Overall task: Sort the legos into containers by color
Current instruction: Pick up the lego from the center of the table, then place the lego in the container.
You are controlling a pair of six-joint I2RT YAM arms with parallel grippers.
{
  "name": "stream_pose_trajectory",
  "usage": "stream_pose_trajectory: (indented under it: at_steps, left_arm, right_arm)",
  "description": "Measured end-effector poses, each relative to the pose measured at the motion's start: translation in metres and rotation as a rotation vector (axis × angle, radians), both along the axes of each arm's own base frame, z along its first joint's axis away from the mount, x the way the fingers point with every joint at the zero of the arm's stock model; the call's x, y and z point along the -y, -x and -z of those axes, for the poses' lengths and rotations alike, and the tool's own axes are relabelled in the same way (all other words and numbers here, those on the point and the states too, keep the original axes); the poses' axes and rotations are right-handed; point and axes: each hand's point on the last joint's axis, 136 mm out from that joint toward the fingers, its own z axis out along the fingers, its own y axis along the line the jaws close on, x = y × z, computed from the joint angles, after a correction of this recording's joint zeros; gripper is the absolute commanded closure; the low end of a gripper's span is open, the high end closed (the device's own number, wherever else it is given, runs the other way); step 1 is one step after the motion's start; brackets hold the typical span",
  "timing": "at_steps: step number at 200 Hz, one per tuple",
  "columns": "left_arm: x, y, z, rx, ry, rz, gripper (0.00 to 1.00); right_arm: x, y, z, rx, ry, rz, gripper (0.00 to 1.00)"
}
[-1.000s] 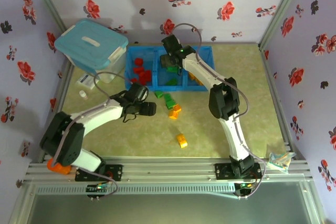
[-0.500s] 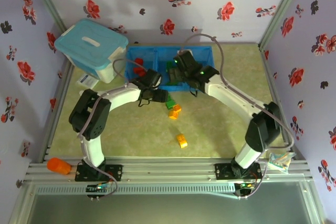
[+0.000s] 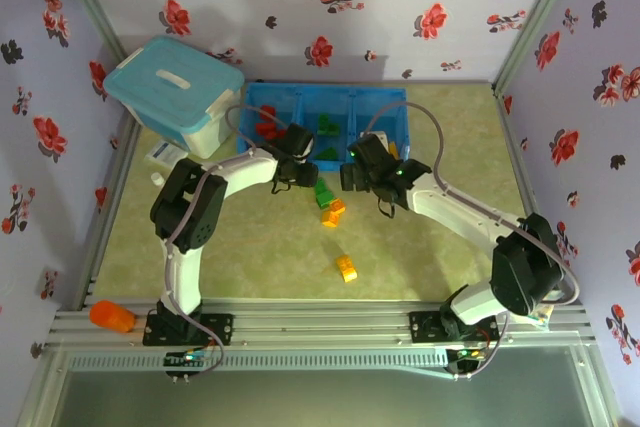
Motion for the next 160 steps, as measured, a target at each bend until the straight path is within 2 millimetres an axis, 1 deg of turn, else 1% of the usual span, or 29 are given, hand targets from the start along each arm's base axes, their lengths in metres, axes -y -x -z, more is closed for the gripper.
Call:
stream_pose_trajectory:
  at_steps: [18,41,60,76,90,104,116,124,139,152,160]
  left_arm:
    - [0.000,0.000,0.000,0.000,0.000,-0.001,0.58]
    - [0.001,0.001,0.000,0.001,0.003,-0.003,0.70]
    - [-0.001,0.005,-0.001,0.002,0.003,-0.007,0.71]
    - [-0.006,0.014,-0.004,-0.007,-0.001,-0.014,0.71]
    - [-0.011,0.022,-0.016,-0.003,0.002,-0.020,0.71]
    - [-0.014,0.024,-0.042,0.033,0.022,-0.026,0.71]
    - [-0.013,0.021,-0.073,0.086,0.052,-0.030,0.71]
    - [-0.011,0.015,-0.096,0.127,0.077,-0.031,0.71]
    - [0.001,-0.005,-0.142,0.213,0.135,-0.030,0.71]
    - [0.011,-0.025,-0.174,0.276,0.171,-0.027,0.71]
    - [0.017,-0.039,-0.189,0.310,0.188,-0.027,0.69]
  right_arm:
    - [0.002,0.003,0.001,0.000,-0.010,0.009,0.03]
    - [0.002,0.003,-0.004,0.010,-0.024,0.015,0.03]
    - [0.002,0.002,-0.006,0.017,-0.031,0.016,0.03]
    - [0.001,0.003,-0.005,0.015,-0.032,0.014,0.03]
    - [0.000,0.002,-0.004,0.009,-0.033,0.010,0.02]
    - [-0.004,0.001,0.002,-0.009,-0.031,0.002,0.03]
    - [-0.009,-0.002,0.011,-0.031,-0.027,-0.005,0.04]
    - [-0.011,-0.003,0.017,-0.041,-0.023,-0.006,0.04]
    - [-0.012,-0.003,0.024,-0.054,-0.021,0.001,0.04]
    - [-0.011,-0.003,0.023,-0.050,-0.034,0.013,0.04]
    - [-0.010,-0.003,0.021,-0.043,-0.042,0.017,0.03]
